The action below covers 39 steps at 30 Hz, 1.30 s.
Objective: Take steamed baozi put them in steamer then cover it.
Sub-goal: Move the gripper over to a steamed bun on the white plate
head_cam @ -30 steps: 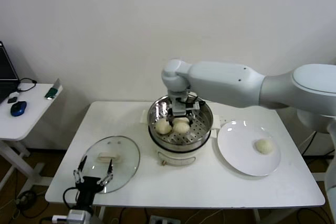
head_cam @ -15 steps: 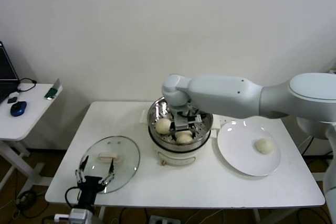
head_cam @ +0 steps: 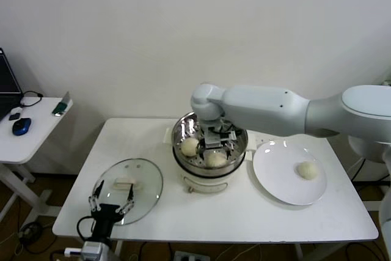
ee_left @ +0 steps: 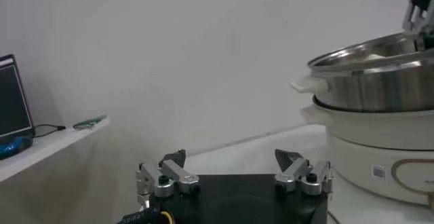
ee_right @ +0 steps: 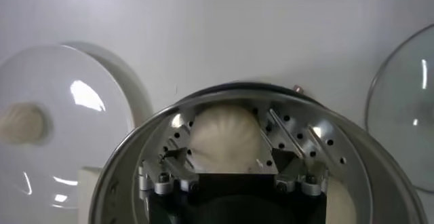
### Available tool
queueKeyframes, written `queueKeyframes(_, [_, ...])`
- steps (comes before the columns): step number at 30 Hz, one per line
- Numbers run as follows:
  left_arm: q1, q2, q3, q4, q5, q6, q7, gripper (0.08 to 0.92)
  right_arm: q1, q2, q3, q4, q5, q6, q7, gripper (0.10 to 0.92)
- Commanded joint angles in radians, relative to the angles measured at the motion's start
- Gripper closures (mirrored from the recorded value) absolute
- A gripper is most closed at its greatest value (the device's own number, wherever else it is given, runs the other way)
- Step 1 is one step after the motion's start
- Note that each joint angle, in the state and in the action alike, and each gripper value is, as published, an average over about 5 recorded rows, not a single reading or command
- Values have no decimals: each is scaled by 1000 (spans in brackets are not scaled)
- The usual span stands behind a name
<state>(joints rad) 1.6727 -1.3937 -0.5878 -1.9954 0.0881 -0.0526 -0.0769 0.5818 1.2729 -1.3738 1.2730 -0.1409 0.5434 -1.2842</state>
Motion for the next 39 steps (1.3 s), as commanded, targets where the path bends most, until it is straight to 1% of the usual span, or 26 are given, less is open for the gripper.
queueKeyframes(1, [0, 7, 1, -4, 0, 0, 0, 177, 92, -71, 17, -28, 87, -58, 10, 202])
queueKeyframes(3, [1, 11, 1, -5, 0, -1, 1, 177, 128, -120, -2, -50, 159, -121, 36, 203])
queueKeyframes(5, [2, 16, 2, -6, -2, -2, 1, 177, 168, -174, -41, -67, 235, -199, 101, 203])
queueKeyframes(8, [0, 23, 6, -9, -4, -2, 1, 177, 232, -269, -148, -54, 382, -392, 230, 203])
queueKeyframes(10, [-2, 26, 10, -10, -4, -2, 1, 177, 250, -333, -185, -39, 446, -519, 273, 203])
queueKeyframes(14, [-6, 31, 16, -12, -5, -1, 1, 177, 208, -469, -148, -52, 511, -669, 240, 203])
queueKeyframes(17, [-8, 35, 17, -12, -5, 0, 2, 177, 161, -562, -122, -62, 543, -722, 193, 203])
queueKeyframes(21, [-7, 38, 18, -22, -3, 4, 3, 177, 7, -671, -21, -85, 475, -744, 170, 203])
queueKeyframes(26, [3, 40, 19, -41, 5, 6, 4, 177, -248, -731, 212, -159, 346, -735, 147, 203])
queueKeyframes(32, [16, 42, 9, -43, 8, 5, 3, 177, -430, -718, 363, -244, 242, -699, 133, 203])
queueKeyframes(39, [25, 37, 0, -37, 12, 4, 2, 177, -535, -657, 459, -351, 121, -657, 128, 203])
